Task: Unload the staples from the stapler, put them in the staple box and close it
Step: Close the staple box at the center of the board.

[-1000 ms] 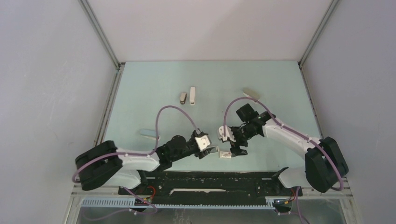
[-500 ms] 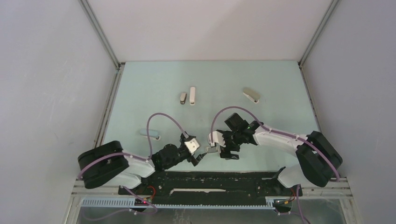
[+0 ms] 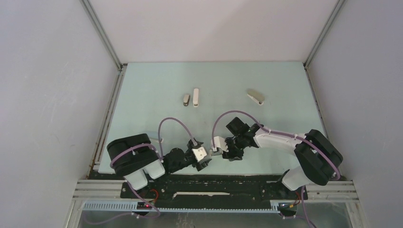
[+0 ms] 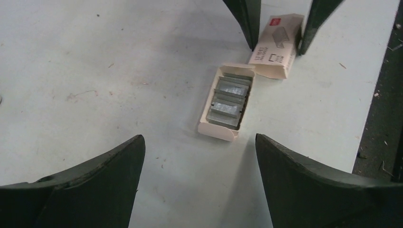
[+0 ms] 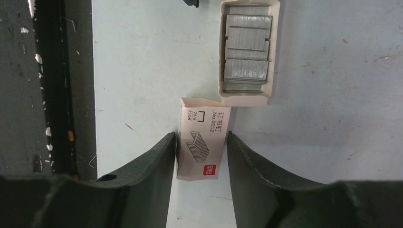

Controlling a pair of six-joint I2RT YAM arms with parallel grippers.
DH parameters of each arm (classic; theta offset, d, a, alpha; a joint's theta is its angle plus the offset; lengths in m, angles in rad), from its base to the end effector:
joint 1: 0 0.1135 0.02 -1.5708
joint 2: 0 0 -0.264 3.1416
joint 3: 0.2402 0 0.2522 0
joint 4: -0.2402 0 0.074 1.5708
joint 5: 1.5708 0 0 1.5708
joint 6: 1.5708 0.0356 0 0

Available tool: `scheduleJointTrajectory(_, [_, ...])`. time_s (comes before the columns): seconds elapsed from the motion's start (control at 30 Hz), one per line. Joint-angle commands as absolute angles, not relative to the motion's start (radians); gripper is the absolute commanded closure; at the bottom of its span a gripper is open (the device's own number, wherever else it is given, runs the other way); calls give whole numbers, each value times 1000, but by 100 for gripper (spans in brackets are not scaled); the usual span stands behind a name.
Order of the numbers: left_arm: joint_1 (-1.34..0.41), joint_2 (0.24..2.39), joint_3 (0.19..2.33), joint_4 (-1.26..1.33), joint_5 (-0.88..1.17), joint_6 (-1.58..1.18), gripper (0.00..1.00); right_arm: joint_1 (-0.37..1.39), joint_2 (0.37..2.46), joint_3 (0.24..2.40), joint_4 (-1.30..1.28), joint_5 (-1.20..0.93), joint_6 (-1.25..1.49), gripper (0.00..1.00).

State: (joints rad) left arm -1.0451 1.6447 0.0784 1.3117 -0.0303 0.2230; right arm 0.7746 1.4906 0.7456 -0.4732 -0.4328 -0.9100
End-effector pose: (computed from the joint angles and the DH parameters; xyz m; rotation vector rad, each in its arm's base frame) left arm 0.1046 -0.1782 0.1045 1.0846 1.5117 -0.5488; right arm 0.1727 0.1899 0.1549 -2.0923 1.7246 0.5616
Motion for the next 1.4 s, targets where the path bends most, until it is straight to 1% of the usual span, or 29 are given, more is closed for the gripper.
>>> scheduleJointTrajectory(0.0, [-1046,1686,114,1396,50,284,11,751,1487,761,-493,-436,-957,50])
scheduleJointTrajectory(0.07, [-1043,1705,125,1397,75,285,12,738,1480,761,-504,-448,-974,52])
scheduleJointTrajectory(0.3, [-1018,1743,142,1398,113,279,25,707,1452,738,-533,-488,-1062,52])
scheduleJointTrajectory(0.4, [-1003,1758,156,1398,136,275,26,696,1442,733,-520,-486,-1068,53])
scheduleJointTrajectory(0.47, [-995,1769,163,1399,148,271,31,691,1438,733,-515,-483,-1073,52])
scheduleJointTrajectory(0.6, [-982,1783,179,1399,169,267,32,689,1435,733,-503,-478,-1079,53])
scheduleJointTrajectory(0.7, [-979,1791,184,1398,180,266,41,687,1429,733,-493,-481,-1074,53])
scheduleJointTrajectory(0.97, [-977,1816,195,1398,220,252,47,678,1424,733,-458,-491,-1057,52])
scheduleJointTrajectory(1.07, [-976,1828,203,1397,231,249,53,678,1429,735,-443,-481,-1053,52])
scheduleJointTrajectory(1.17, [-976,1836,207,1397,239,247,56,678,1449,753,-464,-489,-1058,52])
scheduleJointTrajectory(1.27, [-976,1835,209,1396,245,244,61,685,1464,757,-486,-499,-1072,52])
scheduleJointTrajectory(1.37, [-976,1841,214,1396,261,237,63,695,1476,761,-487,-482,-1074,51])
